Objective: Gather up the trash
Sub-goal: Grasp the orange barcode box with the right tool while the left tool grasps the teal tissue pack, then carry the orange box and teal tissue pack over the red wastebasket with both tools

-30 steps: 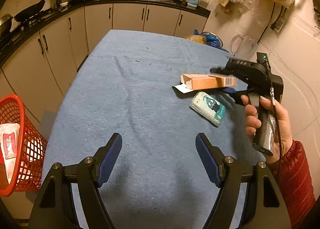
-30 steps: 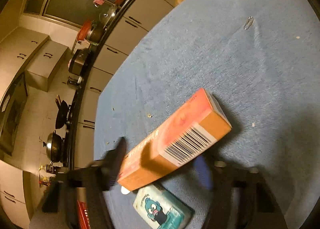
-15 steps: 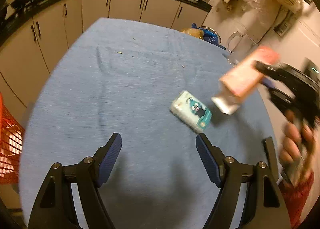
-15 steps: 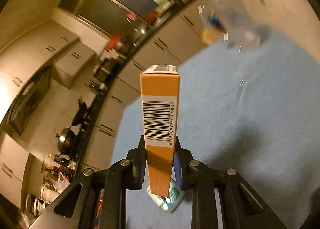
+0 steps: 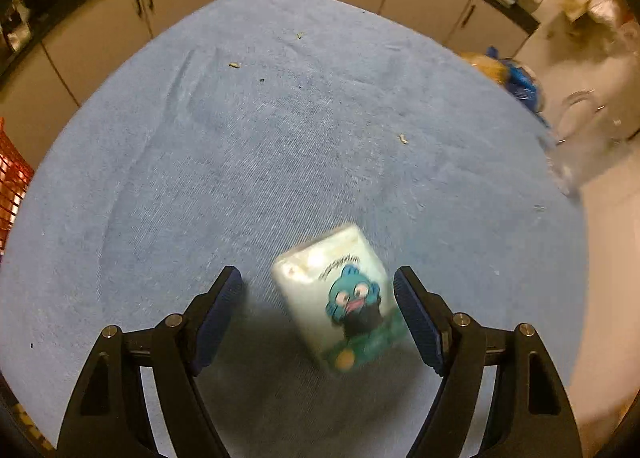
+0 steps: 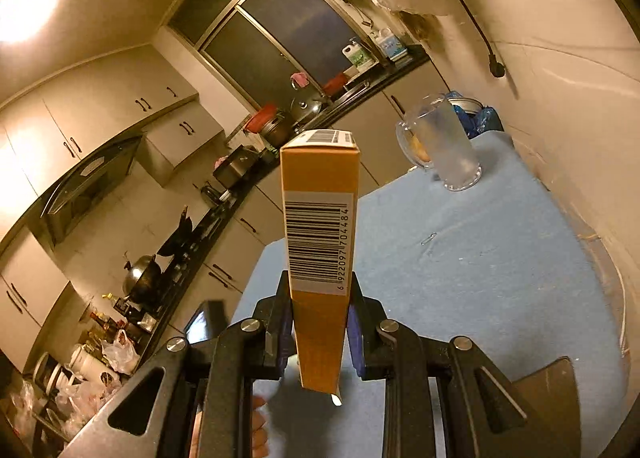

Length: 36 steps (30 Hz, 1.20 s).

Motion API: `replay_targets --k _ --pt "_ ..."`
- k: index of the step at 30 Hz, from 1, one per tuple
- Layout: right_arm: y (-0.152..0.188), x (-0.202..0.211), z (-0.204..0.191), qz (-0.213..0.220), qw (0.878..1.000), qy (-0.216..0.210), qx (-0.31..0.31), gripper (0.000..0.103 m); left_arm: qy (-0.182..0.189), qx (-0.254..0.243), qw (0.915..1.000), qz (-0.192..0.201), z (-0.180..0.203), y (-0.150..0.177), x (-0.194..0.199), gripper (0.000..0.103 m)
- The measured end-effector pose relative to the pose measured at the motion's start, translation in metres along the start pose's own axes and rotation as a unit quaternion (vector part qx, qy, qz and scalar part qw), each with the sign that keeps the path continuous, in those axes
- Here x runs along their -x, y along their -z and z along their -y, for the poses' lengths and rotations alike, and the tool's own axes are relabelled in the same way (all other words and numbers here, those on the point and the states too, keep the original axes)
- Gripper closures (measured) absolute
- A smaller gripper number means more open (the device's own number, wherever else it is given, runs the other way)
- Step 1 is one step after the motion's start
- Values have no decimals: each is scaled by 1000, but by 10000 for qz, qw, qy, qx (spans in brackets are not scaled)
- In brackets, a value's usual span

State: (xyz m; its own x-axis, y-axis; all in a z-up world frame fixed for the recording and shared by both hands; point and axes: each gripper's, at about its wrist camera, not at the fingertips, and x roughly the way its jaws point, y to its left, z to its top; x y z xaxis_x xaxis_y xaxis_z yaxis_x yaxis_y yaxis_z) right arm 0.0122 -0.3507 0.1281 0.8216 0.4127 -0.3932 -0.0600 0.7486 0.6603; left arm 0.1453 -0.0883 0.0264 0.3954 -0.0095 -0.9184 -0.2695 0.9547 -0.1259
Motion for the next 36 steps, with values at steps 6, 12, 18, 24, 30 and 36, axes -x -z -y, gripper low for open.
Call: replay_targets --k 6,12,18,24,30,36 --pt "3 7 9 -88 9999 -134 -25 78 -366 -1027 9939 187 25 12 -18 28" --pt "18 7 5 -154 9996 -236 11 78 212 -1407 9887 464 -9 30 -1 45" --pt "40 -1 -7 -227 9995 -211 110 78 330 -1605 9826 873 -50 55 25 45" --pt "63 -12 -22 -355 9989 -263 179 78 222 -1801 9722 1482 -80 72 63 45" --pt "79 -21 -44 -472 9980 -303 289 78 217 -1792 9638 1962 -101 81 97 45" --pt "92 -37 -74 -638 9961 -421 443 78 222 -1616 9605 2257 -139 87 129 45"
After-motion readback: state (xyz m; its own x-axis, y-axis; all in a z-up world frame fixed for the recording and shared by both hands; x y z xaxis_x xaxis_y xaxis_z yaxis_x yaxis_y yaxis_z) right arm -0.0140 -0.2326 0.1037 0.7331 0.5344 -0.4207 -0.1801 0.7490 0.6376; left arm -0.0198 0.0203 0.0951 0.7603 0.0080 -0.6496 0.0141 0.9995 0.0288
